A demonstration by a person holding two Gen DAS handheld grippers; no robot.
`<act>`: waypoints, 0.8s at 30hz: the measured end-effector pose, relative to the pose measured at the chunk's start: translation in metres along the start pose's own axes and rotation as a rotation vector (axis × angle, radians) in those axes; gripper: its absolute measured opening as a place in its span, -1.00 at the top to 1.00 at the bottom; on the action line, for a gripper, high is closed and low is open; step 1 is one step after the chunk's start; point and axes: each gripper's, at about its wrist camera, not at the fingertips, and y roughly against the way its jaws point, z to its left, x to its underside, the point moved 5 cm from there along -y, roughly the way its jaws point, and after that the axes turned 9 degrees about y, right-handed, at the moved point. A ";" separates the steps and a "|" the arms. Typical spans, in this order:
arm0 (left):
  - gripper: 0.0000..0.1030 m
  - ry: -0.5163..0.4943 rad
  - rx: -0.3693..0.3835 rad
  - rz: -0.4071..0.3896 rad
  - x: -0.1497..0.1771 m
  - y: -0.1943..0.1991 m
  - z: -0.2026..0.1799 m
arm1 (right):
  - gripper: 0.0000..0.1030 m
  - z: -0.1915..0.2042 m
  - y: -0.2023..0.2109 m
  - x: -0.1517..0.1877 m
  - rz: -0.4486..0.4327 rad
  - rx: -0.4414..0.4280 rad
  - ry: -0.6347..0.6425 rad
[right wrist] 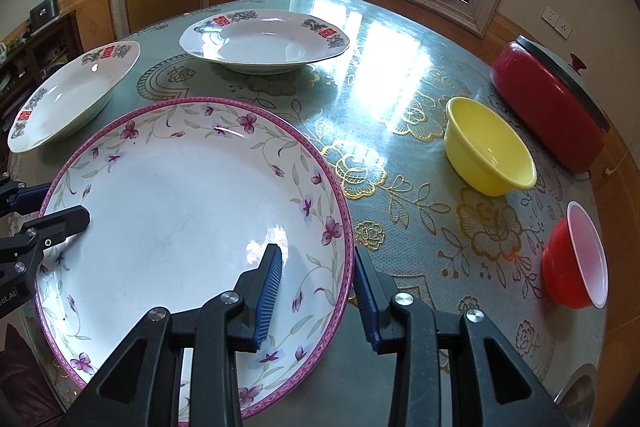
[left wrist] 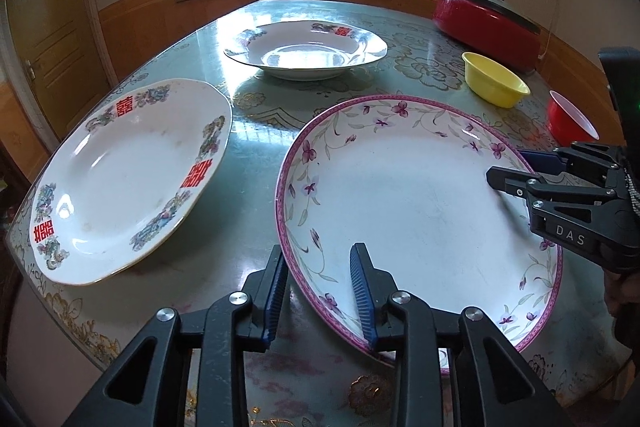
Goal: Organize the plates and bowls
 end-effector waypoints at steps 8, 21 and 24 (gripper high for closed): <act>0.46 -0.014 -0.047 -0.010 -0.004 -0.003 -0.001 | 0.29 -0.002 -0.005 -0.006 -0.010 0.008 0.002; 0.47 -0.013 -0.070 -0.004 -0.013 -0.010 -0.004 | 0.27 -0.010 -0.002 0.001 0.009 0.012 -0.042; 0.47 -0.021 -0.078 -0.011 -0.014 -0.011 -0.005 | 0.34 -0.009 -0.002 0.001 0.003 0.006 -0.042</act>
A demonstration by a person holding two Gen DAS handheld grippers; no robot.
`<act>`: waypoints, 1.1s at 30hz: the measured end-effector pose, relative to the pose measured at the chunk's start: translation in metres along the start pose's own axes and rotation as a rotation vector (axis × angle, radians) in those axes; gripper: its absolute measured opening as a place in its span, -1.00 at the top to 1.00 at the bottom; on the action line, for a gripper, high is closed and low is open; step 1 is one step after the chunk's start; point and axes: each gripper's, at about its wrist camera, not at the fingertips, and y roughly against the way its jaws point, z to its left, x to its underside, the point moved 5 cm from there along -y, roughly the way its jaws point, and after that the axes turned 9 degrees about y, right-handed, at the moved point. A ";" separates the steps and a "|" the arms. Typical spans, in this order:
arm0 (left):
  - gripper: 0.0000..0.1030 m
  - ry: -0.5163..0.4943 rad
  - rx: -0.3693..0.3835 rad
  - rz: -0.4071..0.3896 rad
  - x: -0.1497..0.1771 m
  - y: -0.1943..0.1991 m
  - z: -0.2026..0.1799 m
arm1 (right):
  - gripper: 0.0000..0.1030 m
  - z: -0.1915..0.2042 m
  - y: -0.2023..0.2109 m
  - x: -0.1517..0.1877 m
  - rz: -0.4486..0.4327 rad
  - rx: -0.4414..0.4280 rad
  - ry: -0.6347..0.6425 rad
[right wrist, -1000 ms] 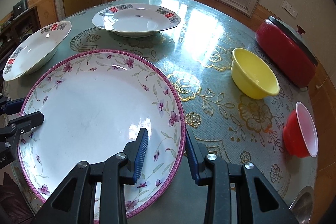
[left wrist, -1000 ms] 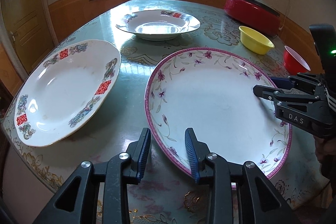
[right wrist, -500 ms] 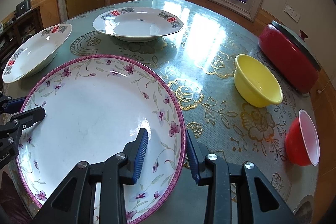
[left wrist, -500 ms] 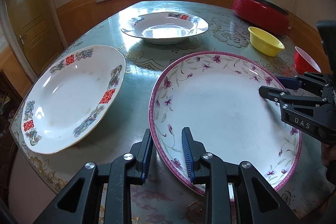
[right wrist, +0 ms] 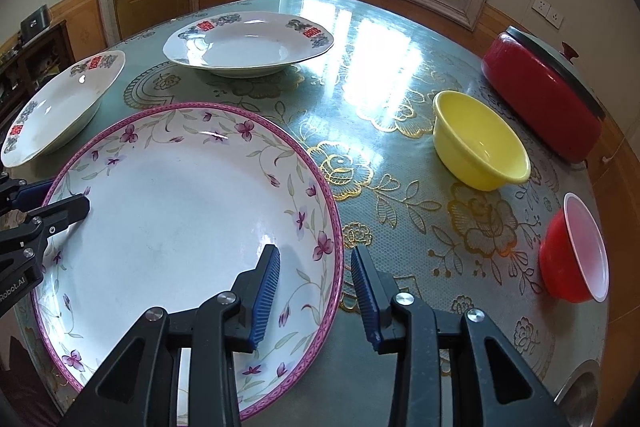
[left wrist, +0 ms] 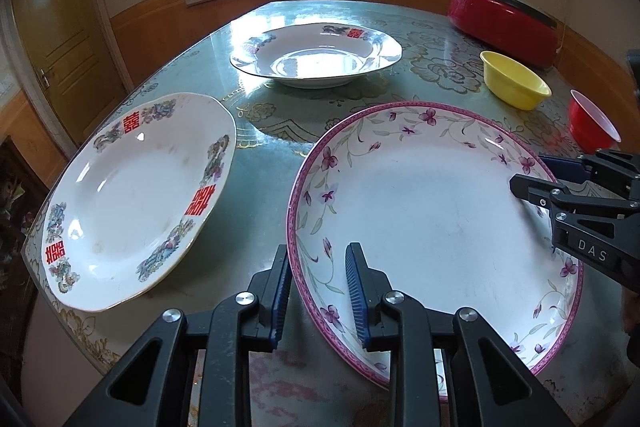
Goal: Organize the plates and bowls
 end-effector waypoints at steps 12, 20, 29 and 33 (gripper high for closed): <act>0.47 -0.026 -0.030 -0.010 -0.017 -0.015 -0.020 | 0.55 -0.024 -0.014 -0.014 0.002 0.043 -0.046; 0.60 -0.011 -0.043 -0.049 -0.016 -0.011 -0.017 | 0.53 -0.025 -0.016 -0.015 0.005 0.058 -0.057; 0.67 -0.001 -0.029 -0.070 -0.010 -0.003 -0.012 | 0.50 -0.023 -0.016 -0.015 0.001 0.078 -0.063; 0.67 0.007 -0.021 -0.073 -0.009 0.001 -0.010 | 0.49 -0.024 -0.015 -0.015 -0.001 0.082 -0.076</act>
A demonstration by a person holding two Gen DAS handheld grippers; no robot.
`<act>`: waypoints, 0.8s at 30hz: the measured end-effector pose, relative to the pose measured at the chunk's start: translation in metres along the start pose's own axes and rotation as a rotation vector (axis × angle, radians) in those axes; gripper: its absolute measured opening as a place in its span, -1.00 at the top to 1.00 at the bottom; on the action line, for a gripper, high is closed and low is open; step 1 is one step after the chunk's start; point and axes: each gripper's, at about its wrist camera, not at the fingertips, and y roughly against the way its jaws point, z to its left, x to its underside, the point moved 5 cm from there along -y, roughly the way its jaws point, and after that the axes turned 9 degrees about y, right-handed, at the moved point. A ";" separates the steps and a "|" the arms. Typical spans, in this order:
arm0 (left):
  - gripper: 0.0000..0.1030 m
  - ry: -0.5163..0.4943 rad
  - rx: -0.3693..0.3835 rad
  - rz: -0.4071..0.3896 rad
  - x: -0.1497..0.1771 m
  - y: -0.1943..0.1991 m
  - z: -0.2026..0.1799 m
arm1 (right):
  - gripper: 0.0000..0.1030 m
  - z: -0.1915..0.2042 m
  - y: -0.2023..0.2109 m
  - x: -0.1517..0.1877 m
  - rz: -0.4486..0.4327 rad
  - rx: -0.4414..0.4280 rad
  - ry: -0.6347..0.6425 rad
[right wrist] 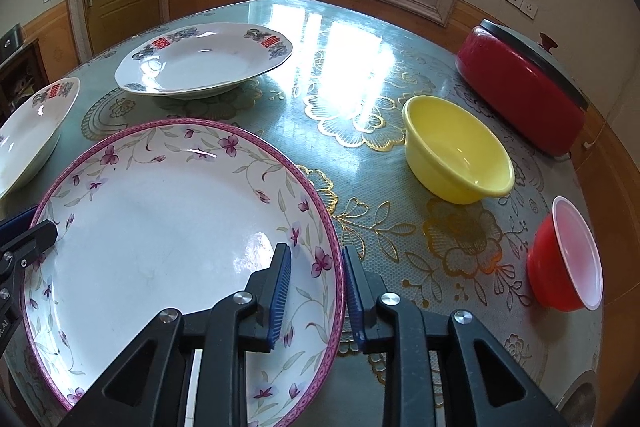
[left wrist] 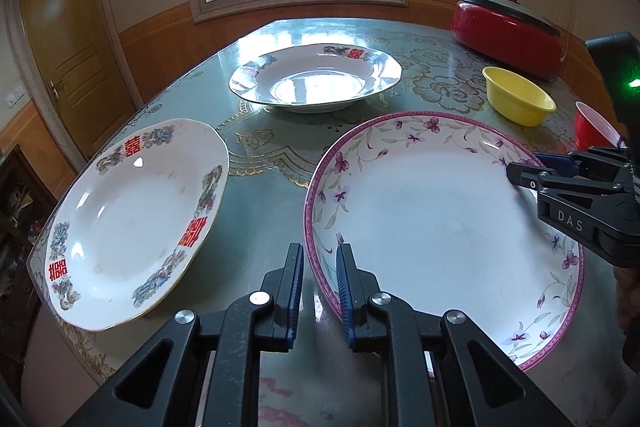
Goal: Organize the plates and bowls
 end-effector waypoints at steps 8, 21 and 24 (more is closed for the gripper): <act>0.74 -0.001 0.050 -0.019 -0.003 0.019 0.011 | 0.46 -0.003 -0.001 0.000 0.008 -0.008 -0.056; 0.76 0.105 0.046 -0.074 -0.022 0.049 0.074 | 0.48 -0.009 -0.007 0.005 0.075 -0.193 -0.294; 0.75 0.112 0.042 -0.077 -0.023 0.050 0.084 | 0.48 -0.006 -0.008 0.005 0.071 -0.169 -0.277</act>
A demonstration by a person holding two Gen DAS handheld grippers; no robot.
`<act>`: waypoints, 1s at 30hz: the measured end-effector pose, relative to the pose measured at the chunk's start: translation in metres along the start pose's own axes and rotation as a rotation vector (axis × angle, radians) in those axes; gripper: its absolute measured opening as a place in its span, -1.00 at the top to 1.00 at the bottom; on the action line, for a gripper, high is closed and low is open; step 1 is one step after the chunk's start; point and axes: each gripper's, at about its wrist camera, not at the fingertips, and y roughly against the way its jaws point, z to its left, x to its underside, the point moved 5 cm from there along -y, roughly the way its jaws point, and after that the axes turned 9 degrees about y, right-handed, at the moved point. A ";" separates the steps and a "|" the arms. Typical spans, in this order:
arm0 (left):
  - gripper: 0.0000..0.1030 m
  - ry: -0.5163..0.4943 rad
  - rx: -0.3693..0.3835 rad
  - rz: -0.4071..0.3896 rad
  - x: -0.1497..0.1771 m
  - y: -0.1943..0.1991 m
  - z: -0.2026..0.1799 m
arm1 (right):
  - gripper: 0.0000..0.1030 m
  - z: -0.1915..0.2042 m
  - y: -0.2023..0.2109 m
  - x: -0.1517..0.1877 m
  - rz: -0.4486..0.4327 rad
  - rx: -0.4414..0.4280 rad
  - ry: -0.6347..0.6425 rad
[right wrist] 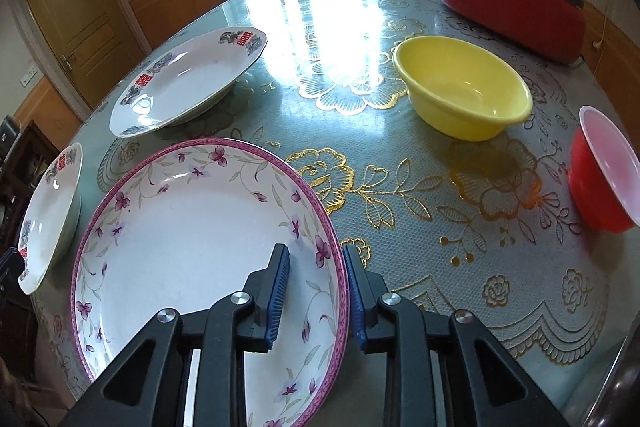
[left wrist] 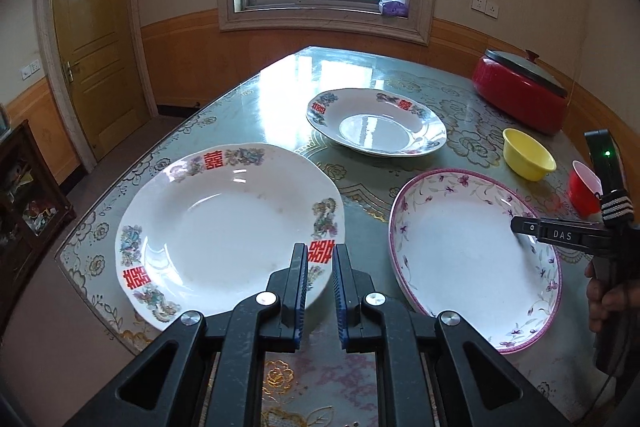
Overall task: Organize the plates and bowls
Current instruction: 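Grasp the rim of the large white double-happiness plate with the left gripper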
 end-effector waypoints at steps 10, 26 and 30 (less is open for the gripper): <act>0.51 0.065 -0.005 0.006 -0.011 -0.001 0.042 | 0.32 0.014 -0.003 -0.012 0.017 0.143 0.047; 0.28 0.120 -0.014 0.000 -0.031 -0.007 0.117 | 0.18 0.161 0.018 -0.065 -0.127 -0.419 0.190; 0.28 0.146 -0.017 0.011 -0.035 -0.014 0.143 | 0.18 0.186 -0.007 -0.075 -0.081 -0.410 0.205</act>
